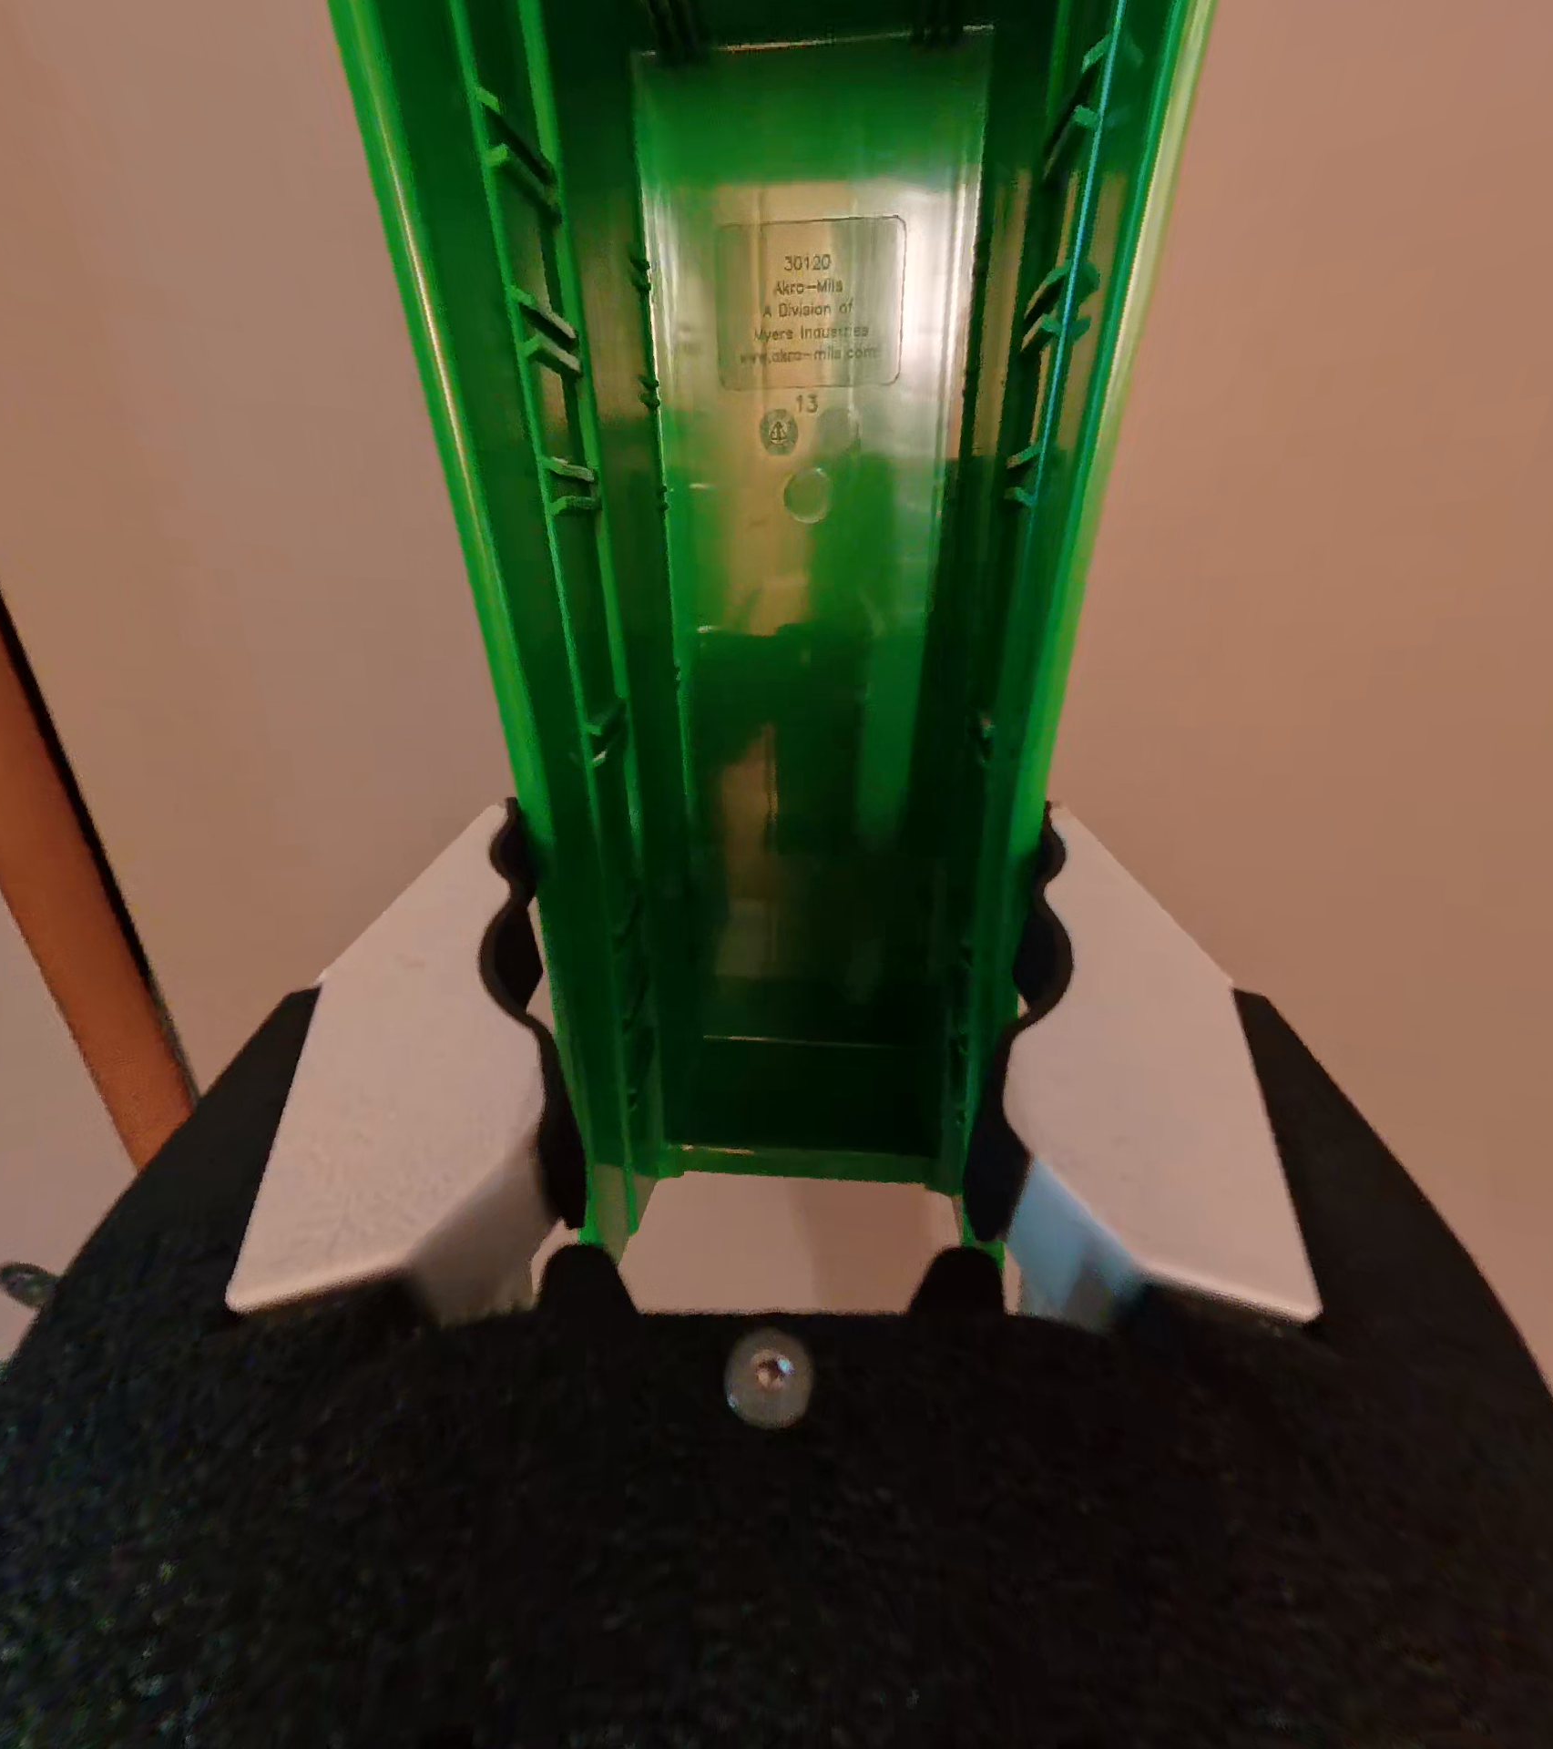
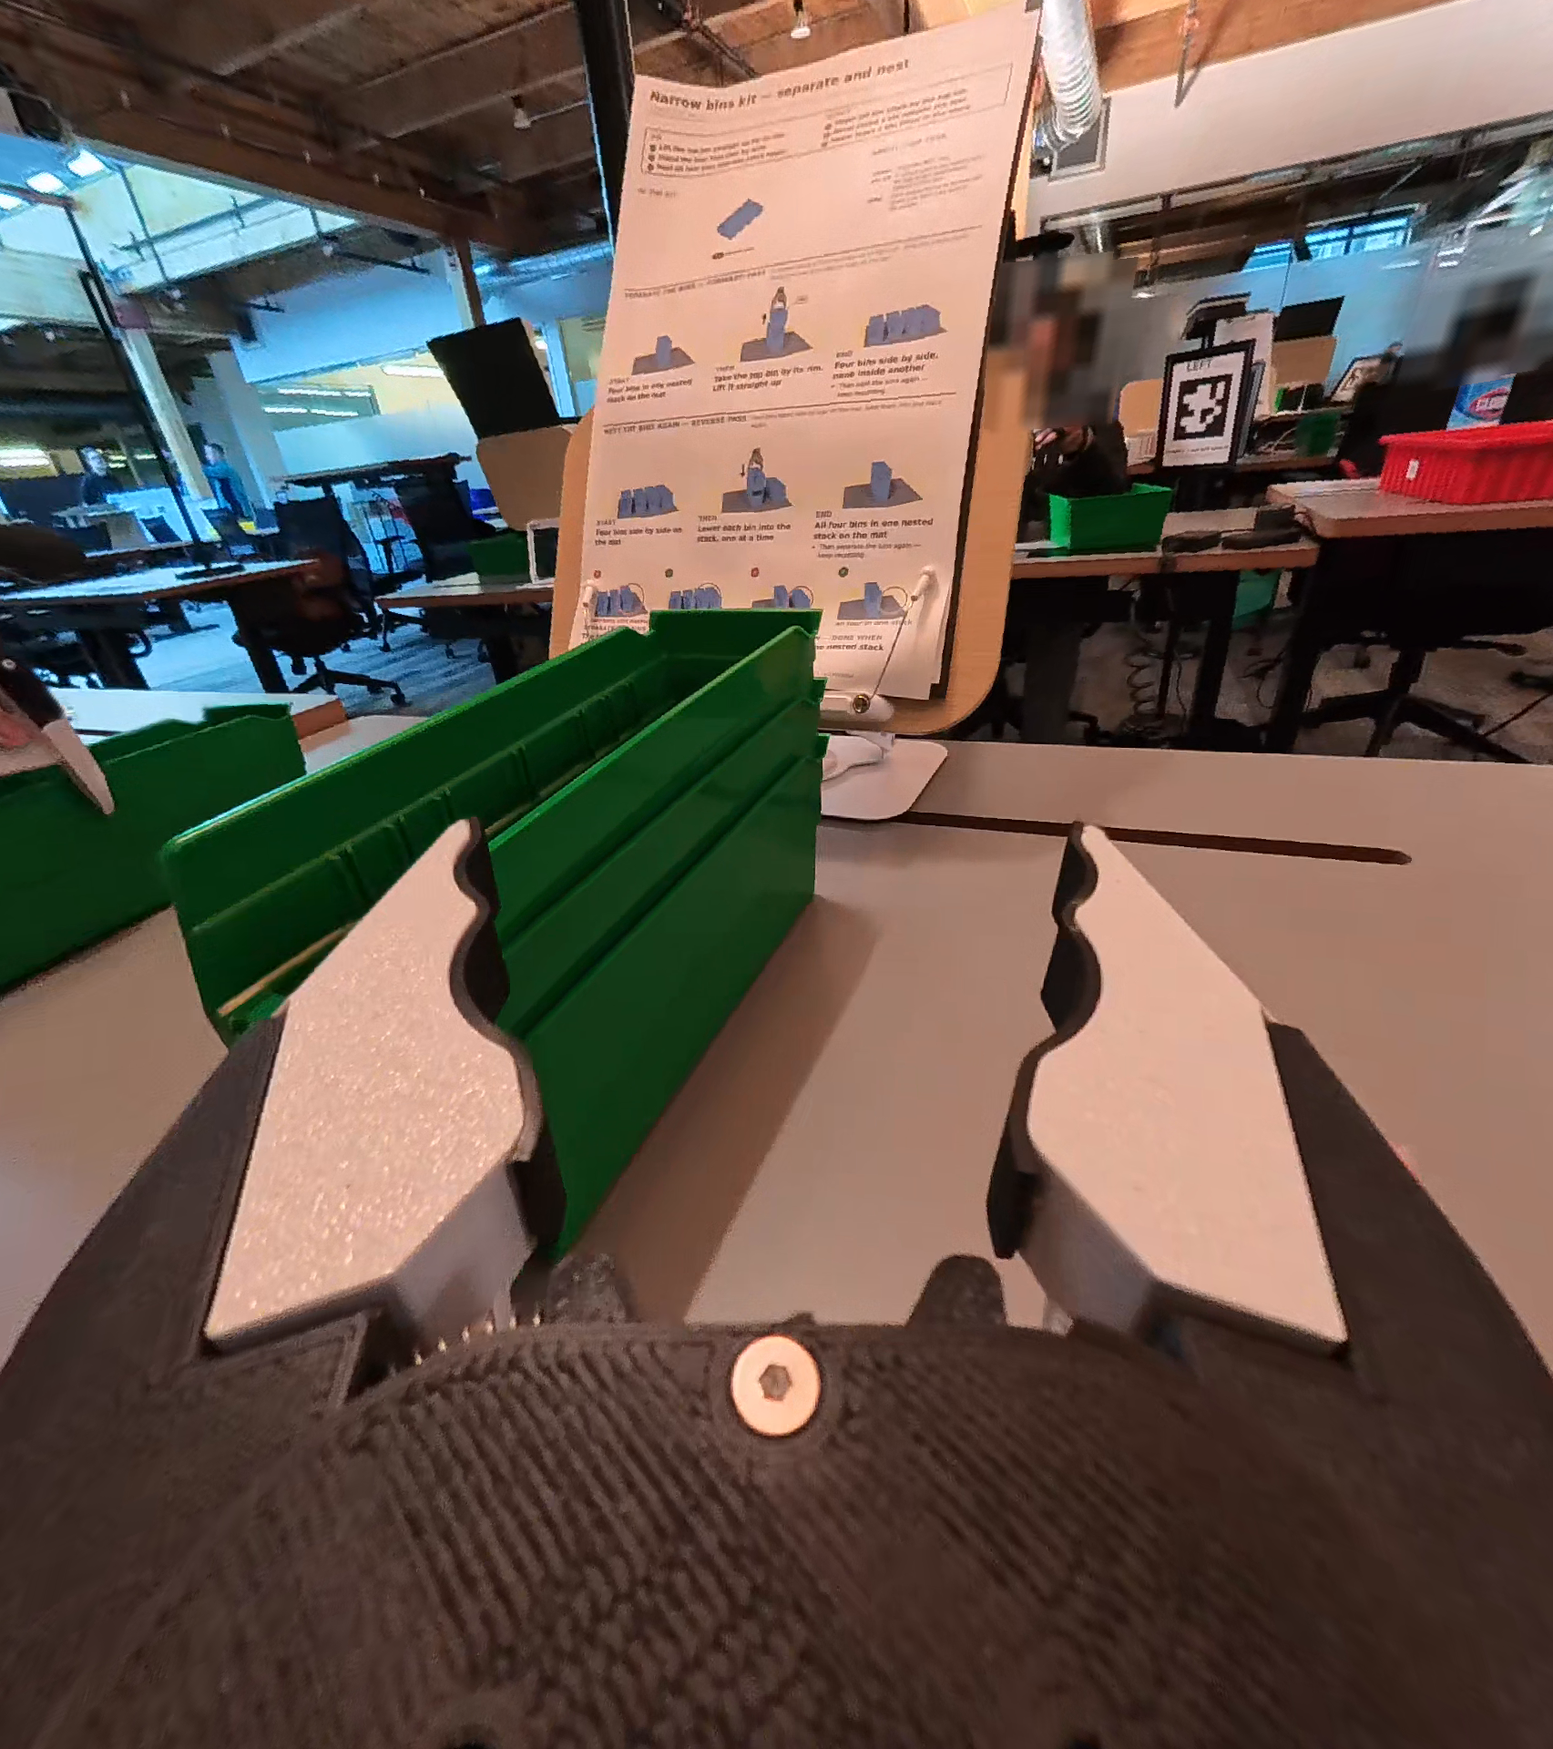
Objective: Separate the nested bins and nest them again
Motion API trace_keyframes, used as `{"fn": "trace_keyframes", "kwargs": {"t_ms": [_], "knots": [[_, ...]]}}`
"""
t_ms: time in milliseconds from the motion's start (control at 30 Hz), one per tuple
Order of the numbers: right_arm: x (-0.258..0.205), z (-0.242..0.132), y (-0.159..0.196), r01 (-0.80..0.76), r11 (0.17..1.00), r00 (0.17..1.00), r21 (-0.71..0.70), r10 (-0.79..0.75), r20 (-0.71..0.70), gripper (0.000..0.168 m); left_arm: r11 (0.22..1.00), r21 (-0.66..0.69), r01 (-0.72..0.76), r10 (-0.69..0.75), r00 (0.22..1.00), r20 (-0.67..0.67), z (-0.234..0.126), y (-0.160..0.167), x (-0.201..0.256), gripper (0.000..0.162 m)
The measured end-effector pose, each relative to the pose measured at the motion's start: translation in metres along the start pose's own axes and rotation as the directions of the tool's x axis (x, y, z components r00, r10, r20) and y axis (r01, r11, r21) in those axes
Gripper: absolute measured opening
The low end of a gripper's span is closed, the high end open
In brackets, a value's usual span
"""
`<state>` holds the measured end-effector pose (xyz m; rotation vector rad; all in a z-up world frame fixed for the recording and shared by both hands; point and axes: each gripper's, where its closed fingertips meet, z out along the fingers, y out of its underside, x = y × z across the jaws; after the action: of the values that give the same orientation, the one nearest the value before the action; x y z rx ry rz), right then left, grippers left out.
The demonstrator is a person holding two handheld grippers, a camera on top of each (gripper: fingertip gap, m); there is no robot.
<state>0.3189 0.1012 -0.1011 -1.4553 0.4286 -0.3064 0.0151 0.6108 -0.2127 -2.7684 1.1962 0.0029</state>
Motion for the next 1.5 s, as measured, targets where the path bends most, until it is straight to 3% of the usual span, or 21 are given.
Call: {"fn": "trace_keyframes", "kwargs": {"t_ms": [333, 600, 933, 1233, 1400, 1500], "knots": [[0.003, -0.008, -0.005, -0.017, 1.0, 1.0, -0.002, 0.017, 0.004, 0.111, 0.999, 0.047, 0.009, -0.007, 0.999, -0.038, -0.049, -0.002, 0.072, 0.093], [-0.005, -0.01, -0.005, -0.041, 0.999, 0.998, -0.024, 0.042, 0.043, 0.11, 0.992, 0.117, -0.044, 0.05, 0.997, -0.054, -0.121, -0.003, 0.138, 0.092], [-0.008, -0.009, 0.009, 0.019, 0.994, 1.0, -0.104, -0.018, 0.013, 0.116, 0.968, 0.25, 0.003, 0.054, 0.974, -0.221, -0.215, 0.001, 0.276, 0.095], [0.003, -0.018, -0.003, 0.024, 0.997, 1.0, -0.08, -0.025, -0.016, 0.117, 0.959, 0.281, -0.035, 0.112, 0.958, -0.263, -0.234, 0.007, 0.402, 0.094], [0.025, -0.024, -0.006, -0.021, 0.997, 0.999, -0.068, 0.018, -0.049, 0.116, 0.949, 0.3, -0.095, 0.133, 0.985, -0.11, -0.229, 0.002, 0.421, 0.094], [0.032, -0.027, -0.006, -0.056, 0.996, 0.997, -0.064, 0.053, -0.054, 0.116, 0.955, 0.287, -0.073, 0.108, 0.988, -0.108, -0.22, 0.001, 0.432, 0.094]]}}
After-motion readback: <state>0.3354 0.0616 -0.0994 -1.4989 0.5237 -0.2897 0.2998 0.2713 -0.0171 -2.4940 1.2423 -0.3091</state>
